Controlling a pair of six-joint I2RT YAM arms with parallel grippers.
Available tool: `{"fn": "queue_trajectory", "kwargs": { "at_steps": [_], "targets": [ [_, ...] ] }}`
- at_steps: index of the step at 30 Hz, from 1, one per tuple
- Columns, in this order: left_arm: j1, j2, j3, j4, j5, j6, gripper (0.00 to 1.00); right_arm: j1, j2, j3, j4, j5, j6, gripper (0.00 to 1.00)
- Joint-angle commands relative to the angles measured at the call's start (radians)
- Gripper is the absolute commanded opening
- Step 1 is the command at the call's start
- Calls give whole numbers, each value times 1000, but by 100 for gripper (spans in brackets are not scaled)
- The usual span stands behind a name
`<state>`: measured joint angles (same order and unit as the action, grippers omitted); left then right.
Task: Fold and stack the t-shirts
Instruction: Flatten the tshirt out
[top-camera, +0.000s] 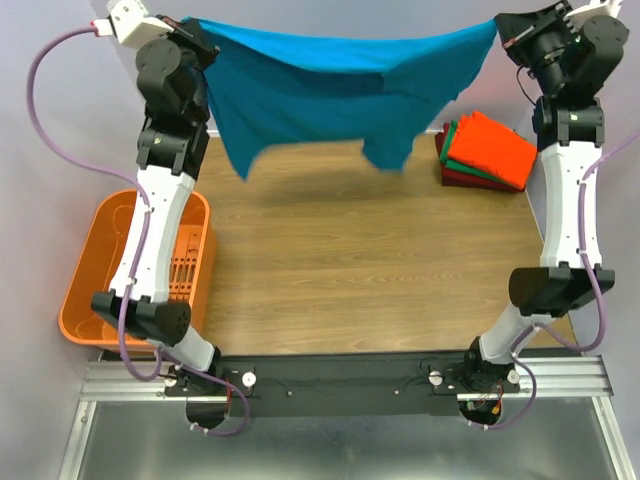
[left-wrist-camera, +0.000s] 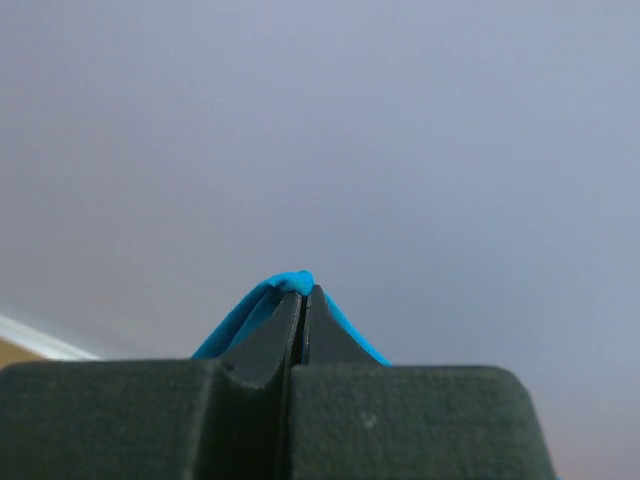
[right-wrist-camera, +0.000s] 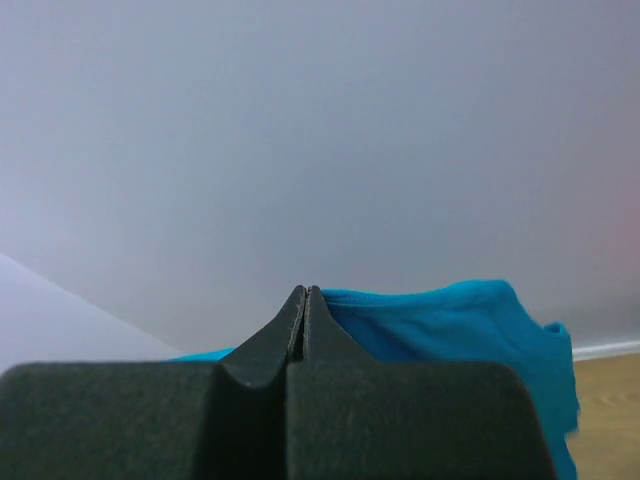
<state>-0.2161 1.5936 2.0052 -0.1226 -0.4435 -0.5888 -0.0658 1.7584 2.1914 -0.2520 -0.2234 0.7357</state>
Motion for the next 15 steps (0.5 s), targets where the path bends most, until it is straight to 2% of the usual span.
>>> {"fn": "queue_trajectory", "kwargs": {
  "at_steps": [1, 3, 4, 5, 6, 7, 8, 12, 15],
  "targets": [
    [12, -69, -43, 31, 49, 23, 0, -2, -52, -68, 54, -34, 16, 1],
    [17, -113, -159, 29, 48, 0, 0, -2, -111, -161, 54, -31, 8, 1],
    [20, -130, -160, 29, 52, -15, 0, -2, -132, -227, 54, -25, 5, 1],
    [21, -170, -257, 38, 60, -28, 0, -2, -157, -343, 56, -11, -1, 1],
    [21, -191, -316, 46, 69, -37, 0, -3, -198, -416, 56, -10, -1, 1],
    [23, -211, -436, 52, 71, -69, 0, -2, -223, -476, 54, -7, -2, 1],
    [23, -252, -495, 66, 78, -84, 0, -2, -243, -604, 54, -2, -7, 1],
    [23, -325, -828, 83, 120, -178, 0, -3, -350, -910, 54, 21, -10, 1],
    [23, -356, -982, 109, 170, -218, 0, -3, -364, -1120, 59, 30, -4, 1]
  ]
}}
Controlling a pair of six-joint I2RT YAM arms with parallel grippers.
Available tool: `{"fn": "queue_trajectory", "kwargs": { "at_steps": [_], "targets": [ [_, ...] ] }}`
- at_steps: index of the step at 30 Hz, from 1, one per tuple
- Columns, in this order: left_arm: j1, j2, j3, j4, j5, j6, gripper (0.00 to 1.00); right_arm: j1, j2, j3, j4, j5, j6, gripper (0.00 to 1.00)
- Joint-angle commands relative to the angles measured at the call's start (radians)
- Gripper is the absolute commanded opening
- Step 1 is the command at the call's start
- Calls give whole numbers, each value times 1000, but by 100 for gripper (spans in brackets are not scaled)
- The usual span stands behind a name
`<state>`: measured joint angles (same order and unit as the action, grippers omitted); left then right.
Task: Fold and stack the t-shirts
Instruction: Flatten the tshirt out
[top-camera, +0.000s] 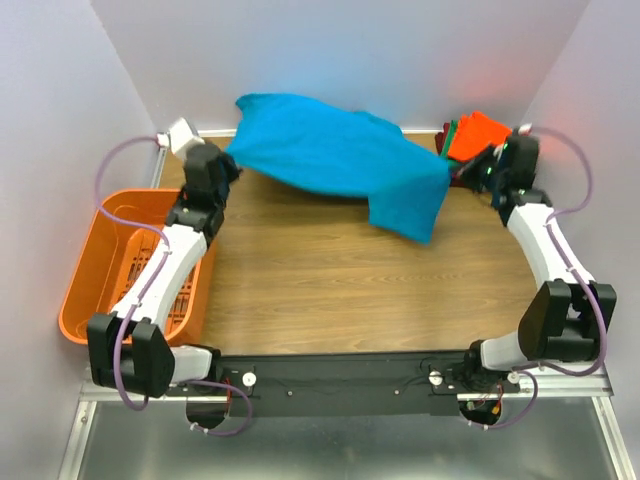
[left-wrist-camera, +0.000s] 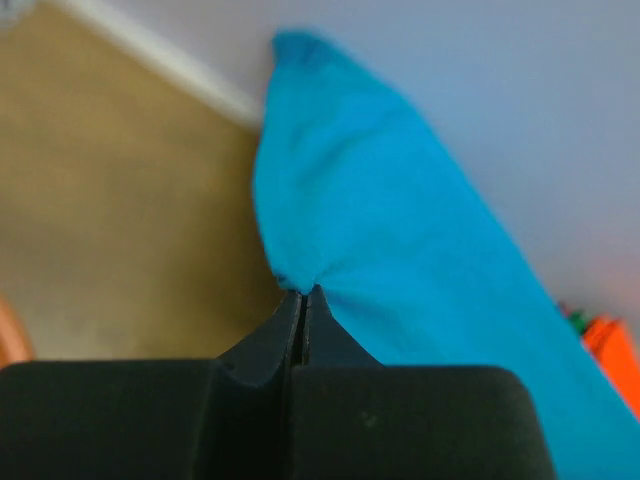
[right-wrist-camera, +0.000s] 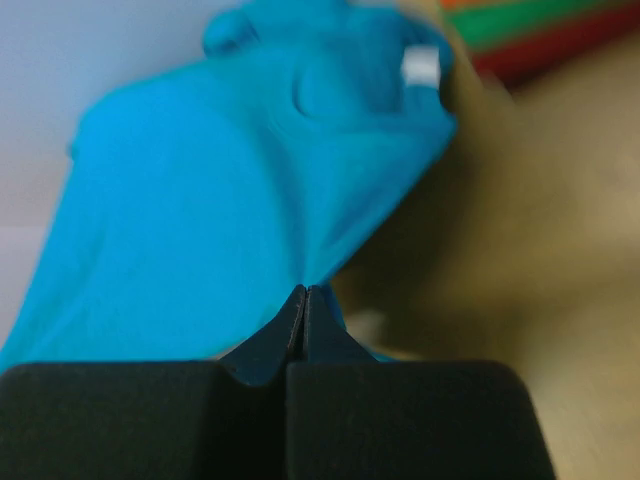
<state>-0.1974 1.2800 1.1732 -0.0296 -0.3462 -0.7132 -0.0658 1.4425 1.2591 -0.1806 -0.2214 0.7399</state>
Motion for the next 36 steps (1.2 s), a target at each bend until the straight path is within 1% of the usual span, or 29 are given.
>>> {"fn": "queue_trajectory", "kwargs": {
  "at_steps": [1, 4, 10, 12, 16, 22, 26, 27, 31, 36],
  "targets": [
    [3, -42, -228, 17, 82, -112, 0, -5, -42, -222, -13, 28, -10, 1],
    [-13, -28, -340, 25, 90, -140, 0, -3, -2, -320, -7, 28, -27, 1],
    [-34, 10, -438, -3, 26, -215, 0, -5, 24, -400, -3, 68, -56, 1],
    [-36, 21, -458, -16, -8, -242, 0, -5, 30, -418, -5, 120, -60, 1],
    [-36, 54, -460, -102, -68, -294, 0, -5, 47, -443, -2, 145, -59, 1],
    [-14, 70, -468, -115, -111, -301, 0, -5, 16, -524, 15, 83, -45, 2],
    [24, 78, -452, -105, -105, -273, 0, -5, -24, -564, 26, 85, -43, 1],
    [29, 84, -449, -96, -84, -243, 0, -5, -30, -566, 26, 96, -45, 1],
    [23, 70, -452, -67, -34, -216, 0, -6, -31, -569, 21, 134, -42, 2],
    [-7, 22, -466, -81, -27, -209, 0, -14, -39, -555, -13, 177, -39, 1]
  ]
}}
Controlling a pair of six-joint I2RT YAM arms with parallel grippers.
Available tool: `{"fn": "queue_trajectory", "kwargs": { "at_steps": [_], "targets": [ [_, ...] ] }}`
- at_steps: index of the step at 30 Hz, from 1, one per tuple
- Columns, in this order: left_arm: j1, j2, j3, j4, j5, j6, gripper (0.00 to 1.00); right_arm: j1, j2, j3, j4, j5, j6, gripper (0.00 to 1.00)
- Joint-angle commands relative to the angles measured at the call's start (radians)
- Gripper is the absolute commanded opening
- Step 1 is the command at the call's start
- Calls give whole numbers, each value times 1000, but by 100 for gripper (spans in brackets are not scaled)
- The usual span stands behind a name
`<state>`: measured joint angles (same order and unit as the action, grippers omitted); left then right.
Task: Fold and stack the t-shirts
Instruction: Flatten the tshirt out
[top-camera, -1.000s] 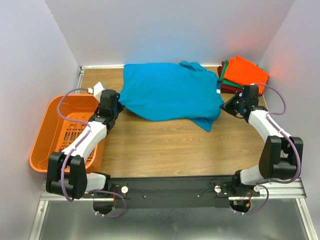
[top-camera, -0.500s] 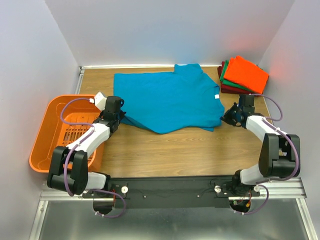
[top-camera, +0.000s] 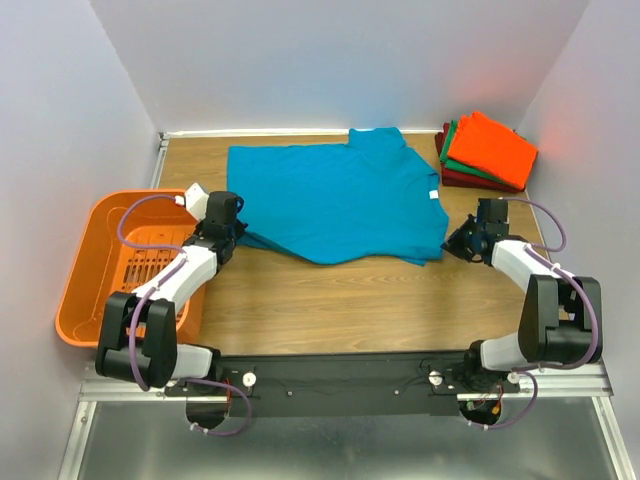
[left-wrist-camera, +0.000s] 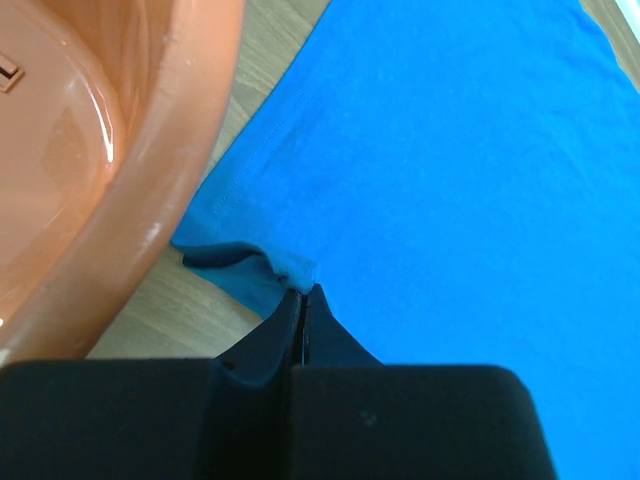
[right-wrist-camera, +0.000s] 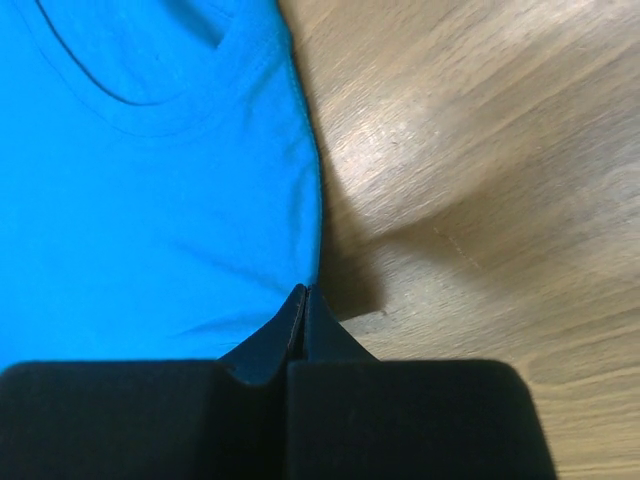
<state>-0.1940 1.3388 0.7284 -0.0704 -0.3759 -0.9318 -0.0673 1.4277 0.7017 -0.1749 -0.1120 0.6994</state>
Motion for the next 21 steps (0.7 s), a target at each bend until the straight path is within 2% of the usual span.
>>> {"fn": "queue_trajectory", "kwargs": {
  "at_steps": [1, 11, 15, 19, 21],
  "targets": [
    [-24, -46, -27, -43, 5, 7, 0, -20, -29, 7, -40, 72, 2, 1],
    [-166, -116, -49, -178, -89, -116, 0, -111, -154, 13, -189, 159, 3, 1],
    [-177, -145, -81, -195, -120, -153, 0, -115, -214, -24, -201, 149, 20, 2],
    [-177, -147, -93, -219, -118, -159, 0, -117, -236, -60, -207, 71, 34, 1],
    [-177, -170, -107, -236, -135, -171, 0, -117, -274, -94, -207, 96, 54, 1]
  ]
}}
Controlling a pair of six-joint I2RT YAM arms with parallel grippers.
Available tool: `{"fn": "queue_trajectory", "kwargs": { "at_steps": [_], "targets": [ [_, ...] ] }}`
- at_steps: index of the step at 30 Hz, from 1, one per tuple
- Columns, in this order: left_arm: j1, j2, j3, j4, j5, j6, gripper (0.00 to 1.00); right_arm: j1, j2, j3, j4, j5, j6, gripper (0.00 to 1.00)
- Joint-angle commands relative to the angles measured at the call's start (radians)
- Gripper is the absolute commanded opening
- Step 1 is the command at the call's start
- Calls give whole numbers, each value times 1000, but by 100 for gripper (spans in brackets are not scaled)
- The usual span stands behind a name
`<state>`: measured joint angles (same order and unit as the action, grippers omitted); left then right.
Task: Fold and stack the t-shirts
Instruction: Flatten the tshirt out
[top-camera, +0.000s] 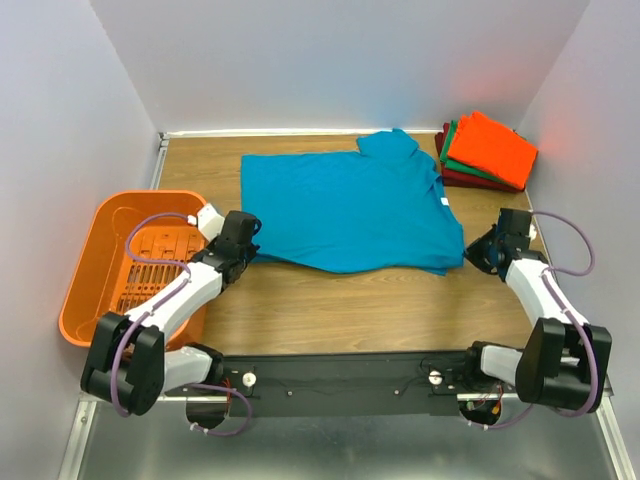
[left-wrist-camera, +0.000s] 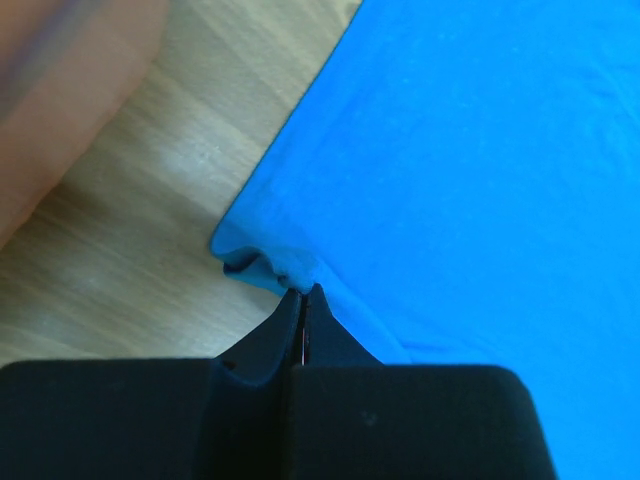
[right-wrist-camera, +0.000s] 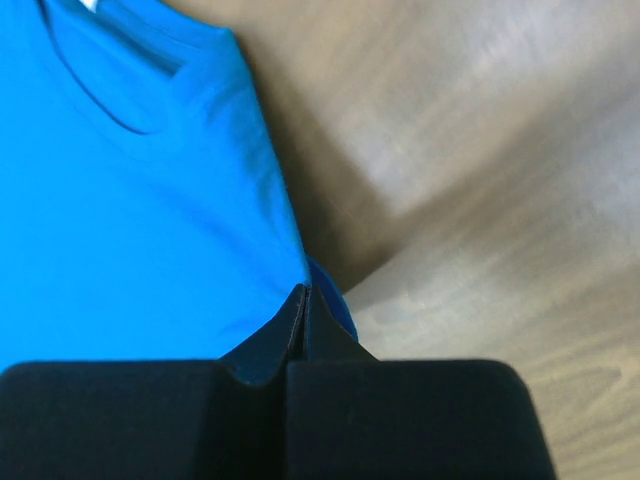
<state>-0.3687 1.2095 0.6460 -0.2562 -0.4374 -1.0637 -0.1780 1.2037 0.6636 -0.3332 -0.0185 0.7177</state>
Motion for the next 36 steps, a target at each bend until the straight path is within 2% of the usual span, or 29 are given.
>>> {"fn": "queue_trajectory", "kwargs": {
  "at_steps": [1, 12, 16, 20, 24, 30, 36],
  "targets": [
    [-1, -50, -26, -75, -81, -53, 0, -6, -67, -64, -49, 14, 42, 1],
    [-3, -166, -78, -137, -81, -97, 0, -6, -211, -24, -165, 75, 35, 3],
    [-3, -188, -80, -163, -84, -114, 0, -6, -224, -21, -181, 66, 28, 4],
    [-3, -218, -97, -129, -81, -111, 0, -5, -156, -3, -175, 60, 26, 5],
    [-3, -174, -75, -78, -75, -73, 0, -6, -90, 22, -119, 58, 32, 5],
    [-3, -21, 29, -40, -89, -16, 0, -5, 66, 97, -24, -55, -14, 3],
    [-6, 42, 66, -34, -80, -4, 0, -5, 54, 64, -20, -61, -44, 6]
  ]
}}
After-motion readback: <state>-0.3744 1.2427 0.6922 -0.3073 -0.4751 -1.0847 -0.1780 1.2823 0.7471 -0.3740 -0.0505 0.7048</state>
